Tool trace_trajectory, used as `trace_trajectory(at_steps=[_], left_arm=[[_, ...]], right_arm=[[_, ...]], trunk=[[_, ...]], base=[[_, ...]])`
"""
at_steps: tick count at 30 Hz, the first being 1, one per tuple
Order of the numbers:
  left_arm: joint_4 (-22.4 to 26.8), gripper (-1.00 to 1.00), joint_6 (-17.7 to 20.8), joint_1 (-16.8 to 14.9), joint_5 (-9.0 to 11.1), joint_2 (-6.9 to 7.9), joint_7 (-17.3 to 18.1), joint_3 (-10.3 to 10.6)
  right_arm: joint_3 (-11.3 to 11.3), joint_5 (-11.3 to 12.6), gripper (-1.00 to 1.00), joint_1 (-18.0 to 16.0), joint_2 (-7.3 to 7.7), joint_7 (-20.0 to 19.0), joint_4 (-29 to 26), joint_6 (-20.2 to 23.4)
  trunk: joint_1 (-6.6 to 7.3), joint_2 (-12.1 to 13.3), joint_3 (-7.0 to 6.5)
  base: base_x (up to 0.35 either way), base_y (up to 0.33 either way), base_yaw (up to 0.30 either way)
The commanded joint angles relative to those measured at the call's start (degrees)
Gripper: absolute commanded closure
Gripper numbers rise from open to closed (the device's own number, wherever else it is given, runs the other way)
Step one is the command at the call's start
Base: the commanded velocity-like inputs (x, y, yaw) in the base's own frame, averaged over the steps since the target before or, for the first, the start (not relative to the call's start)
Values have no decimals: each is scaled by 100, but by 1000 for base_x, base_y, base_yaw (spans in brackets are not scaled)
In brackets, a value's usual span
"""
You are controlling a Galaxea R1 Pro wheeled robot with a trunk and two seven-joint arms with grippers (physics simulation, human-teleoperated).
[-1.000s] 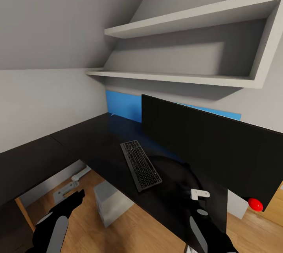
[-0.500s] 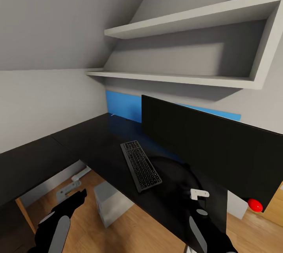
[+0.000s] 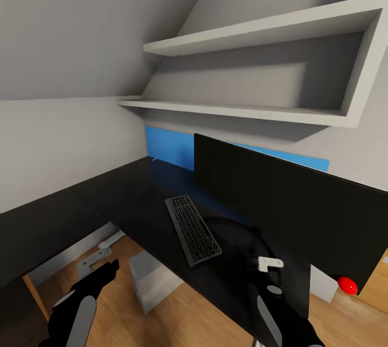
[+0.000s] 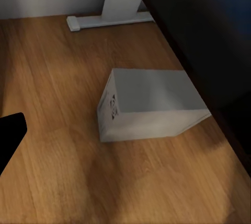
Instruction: In the bedroom, organize the workspace by keeping the computer under the desk, ensuring the monitor is on the desk, placing the keyboard on the desk next to the monitor, placing the mouse on the desk next to the keyboard, moving the folder from the swivel chair onto the desk next to the mouse, stacking the notebook on top of the folder with the pen on top of the notebook, and positioning the swivel chair next to the desk.
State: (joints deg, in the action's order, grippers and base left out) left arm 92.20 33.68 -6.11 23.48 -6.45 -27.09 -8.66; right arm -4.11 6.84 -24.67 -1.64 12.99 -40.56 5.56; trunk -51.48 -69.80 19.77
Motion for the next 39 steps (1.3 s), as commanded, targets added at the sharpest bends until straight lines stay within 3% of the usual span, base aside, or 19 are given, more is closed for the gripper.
trace_trajectory(at_steps=[1,5,10,18,25,33,39], left_arm=[[8,-100,16,-5,61,-4,-40,-4],[8,-100,16,-5,61,-5,-35,1],[12,-100,16,-5,61,-5,-33,38],[8,-100,16,-5,61,-5,-33,79],[5,-100,16,-5,61,-5,-33,83],[0,-100,16,-5,47,1,-41,258],[-1,-100,16,-5,43,0,-42,273]], right_arm=[[-69,61,100,-3,4,49,-18,22],[-245,63,100,-3,-19,64,-49,3],[-311,63,100,-3,-97,64,-55,-6],[-327,63,100,-3,-108,70,-56,-38],[-323,57,100,12,-177,91,-78,-474],[-356,63,100,23,-237,237,-307,-512],[-642,63,100,27,-248,448,-308,-512]], trunk=[[0,-5,7],[0,-5,7],[0,-5,7],[0,-5,7],[0,-5,7],[0,-5,10],[0,-5,22]], base=[[0,0,0],[0,0,5],[0,0,186],[0,0,274],[0,0,279],[0,0,279],[0,0,279]])
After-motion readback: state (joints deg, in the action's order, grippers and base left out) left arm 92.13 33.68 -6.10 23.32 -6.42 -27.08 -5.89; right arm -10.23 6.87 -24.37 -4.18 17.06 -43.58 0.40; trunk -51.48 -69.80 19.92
